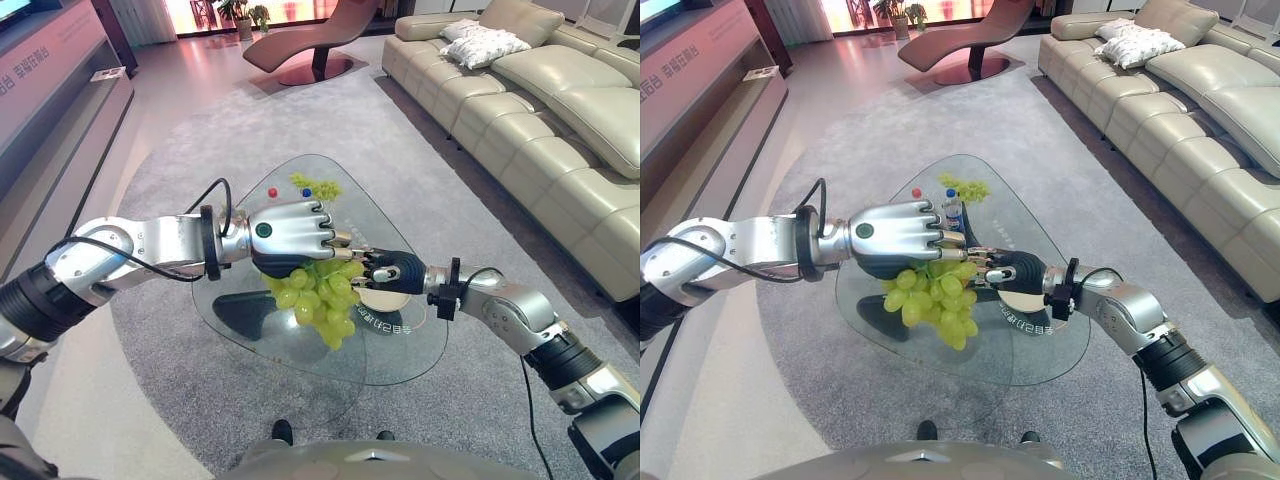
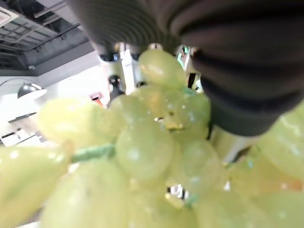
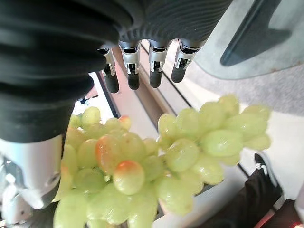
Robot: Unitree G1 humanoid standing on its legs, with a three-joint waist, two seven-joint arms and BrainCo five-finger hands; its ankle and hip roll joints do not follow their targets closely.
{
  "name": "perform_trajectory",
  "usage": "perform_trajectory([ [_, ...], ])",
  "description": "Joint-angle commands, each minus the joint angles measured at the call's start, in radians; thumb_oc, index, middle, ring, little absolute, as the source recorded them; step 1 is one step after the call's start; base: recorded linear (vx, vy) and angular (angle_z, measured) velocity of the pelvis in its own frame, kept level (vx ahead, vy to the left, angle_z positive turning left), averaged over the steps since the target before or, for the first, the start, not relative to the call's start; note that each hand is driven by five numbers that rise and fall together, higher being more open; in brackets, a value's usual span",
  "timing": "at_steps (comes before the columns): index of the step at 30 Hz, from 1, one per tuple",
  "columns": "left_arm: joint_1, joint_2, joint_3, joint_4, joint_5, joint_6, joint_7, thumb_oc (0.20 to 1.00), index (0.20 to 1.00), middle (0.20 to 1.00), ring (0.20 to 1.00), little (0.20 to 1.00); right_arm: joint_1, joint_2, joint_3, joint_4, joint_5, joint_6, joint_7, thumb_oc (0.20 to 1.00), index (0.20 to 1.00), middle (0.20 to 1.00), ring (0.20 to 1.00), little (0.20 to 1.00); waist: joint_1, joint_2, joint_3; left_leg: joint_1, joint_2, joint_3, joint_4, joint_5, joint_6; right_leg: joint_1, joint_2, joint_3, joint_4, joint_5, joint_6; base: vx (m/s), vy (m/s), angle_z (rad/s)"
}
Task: Pick up fruits into the plate
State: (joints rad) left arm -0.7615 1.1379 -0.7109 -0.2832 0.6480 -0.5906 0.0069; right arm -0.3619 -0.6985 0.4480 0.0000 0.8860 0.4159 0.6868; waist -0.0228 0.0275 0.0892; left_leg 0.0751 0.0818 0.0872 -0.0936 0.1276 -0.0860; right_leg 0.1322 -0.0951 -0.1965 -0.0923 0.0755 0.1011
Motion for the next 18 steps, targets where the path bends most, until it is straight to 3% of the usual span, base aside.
perform_trajectory([
  [1, -0.105, -0.026, 0.076, 0.039, -0.098, 0.057, 0.049, 0.2, 0.2, 0.2, 0.2, 0.2, -0.019, 0.02, 0.02, -0.083, 0.084, -0.029, 0.053, 1.0, 1.0, 1.0, 1.0, 1.0, 0.016, -0.047, -0.019, 0.074, -0.061, 0.021, 0.006, -0.156, 0.032, 0.025, -0.025, -0.024, 0.005, -0.04, 0.036, 0.0, 0.0, 0.0],
  [18, -0.11, -0.075, 0.095, 0.078, -0.088, 0.178, 0.035, 0.2, 0.2, 0.2, 0.2, 0.2, 0.004, 0.095, 0.101, -0.196, 0.125, 0.042, 0.168, 1.0, 1.0, 1.0, 1.0, 1.0, 0.007, -0.046, -0.011, 0.082, -0.062, 0.019, 0.006, -0.158, 0.036, 0.027, -0.019, 0.001, 0.006, -0.042, 0.036, 0.0, 0.0, -0.01],
])
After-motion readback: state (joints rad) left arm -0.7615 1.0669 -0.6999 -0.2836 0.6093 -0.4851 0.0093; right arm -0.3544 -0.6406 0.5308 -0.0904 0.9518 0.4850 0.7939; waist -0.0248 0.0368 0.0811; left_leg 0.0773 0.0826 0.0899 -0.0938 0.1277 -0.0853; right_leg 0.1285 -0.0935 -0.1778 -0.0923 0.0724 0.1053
